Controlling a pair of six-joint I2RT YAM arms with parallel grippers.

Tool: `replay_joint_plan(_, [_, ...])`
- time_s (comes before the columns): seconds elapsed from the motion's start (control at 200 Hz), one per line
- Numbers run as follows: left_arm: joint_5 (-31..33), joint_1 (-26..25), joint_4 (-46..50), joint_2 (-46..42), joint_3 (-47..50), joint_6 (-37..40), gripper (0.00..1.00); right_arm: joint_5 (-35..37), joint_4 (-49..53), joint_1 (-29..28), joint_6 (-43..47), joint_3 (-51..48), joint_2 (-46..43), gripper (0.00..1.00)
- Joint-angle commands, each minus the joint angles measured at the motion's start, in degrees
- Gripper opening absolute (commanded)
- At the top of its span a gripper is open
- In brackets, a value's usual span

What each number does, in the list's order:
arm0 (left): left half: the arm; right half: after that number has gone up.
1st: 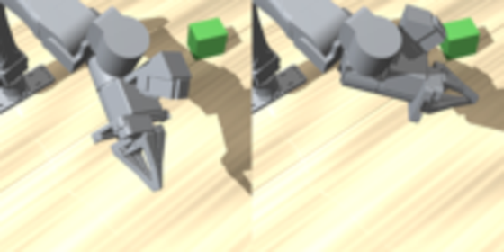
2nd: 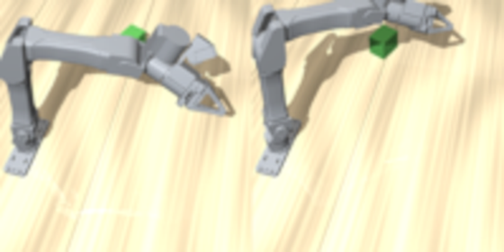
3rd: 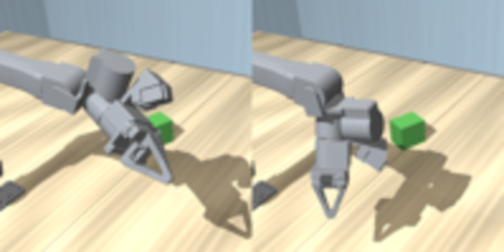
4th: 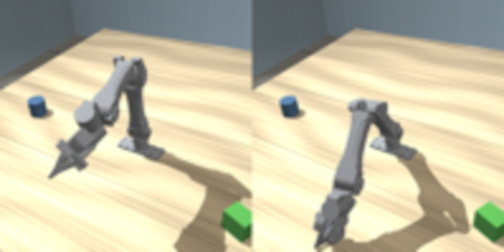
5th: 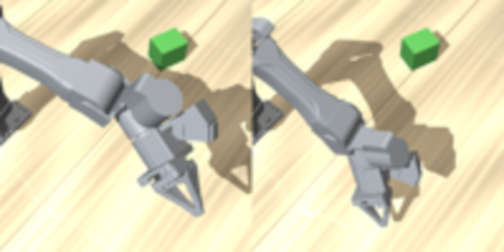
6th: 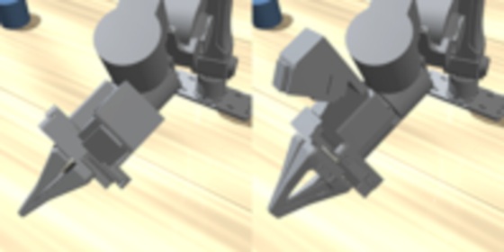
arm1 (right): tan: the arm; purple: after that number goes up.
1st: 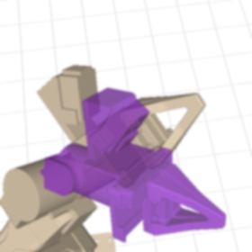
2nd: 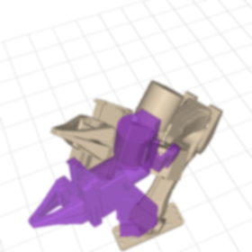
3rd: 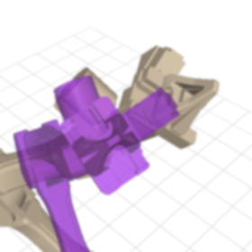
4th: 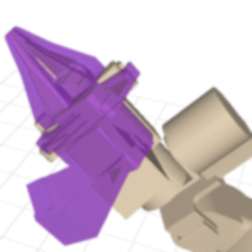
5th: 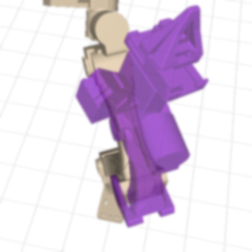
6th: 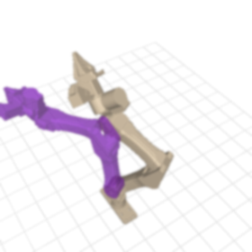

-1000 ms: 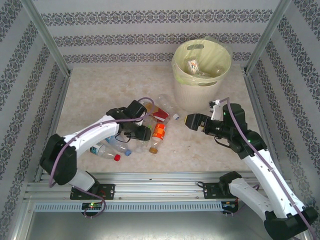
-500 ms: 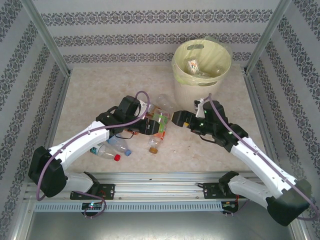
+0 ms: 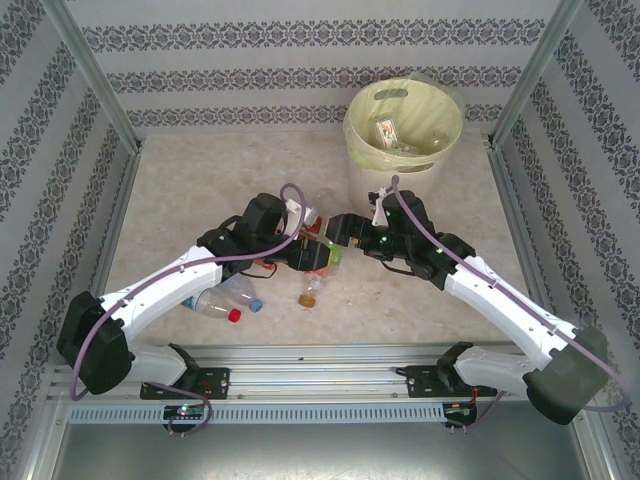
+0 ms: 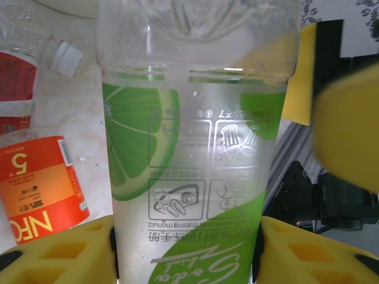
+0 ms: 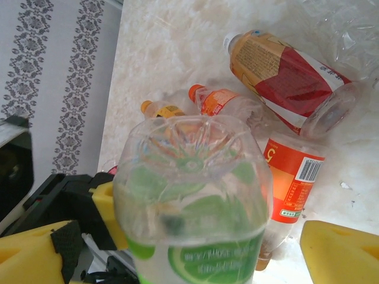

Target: Put the plastic bottles in the bin

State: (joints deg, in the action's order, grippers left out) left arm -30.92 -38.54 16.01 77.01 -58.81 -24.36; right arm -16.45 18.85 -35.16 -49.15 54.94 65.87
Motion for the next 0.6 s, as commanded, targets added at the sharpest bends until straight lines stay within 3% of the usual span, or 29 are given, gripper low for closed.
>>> replay_joint_plan(0.0, [-1.23, -1.18, -3.5, -1.2, 0.49, -0.42, 0.55, 1.24, -1.84, -0.76, 0.59, 1.69, 0.88, 0.92])
replay_joint_plan(0.345, [-1.31, -1.97, -4.71, -1.34, 0.88, -0.43, 0.56, 0.93, -2.4, -0.79, 0.64, 1.4, 1.49, 0.76])
replay_joint_plan(0.475, [-1.22, -1.97, -5.0, -1.41, 0.77, -0.77, 0.57, 1.06, -2.46, -0.78, 0.72, 1.08, 1.0, 0.64])
replay_joint_plan(0.595, [-1.08, -2.06, -5.82, -1.98, 0.97, -1.46, 0.65, 1.77, -1.48, -0.73, 1.3, 1.53, 0.3, 0.58])
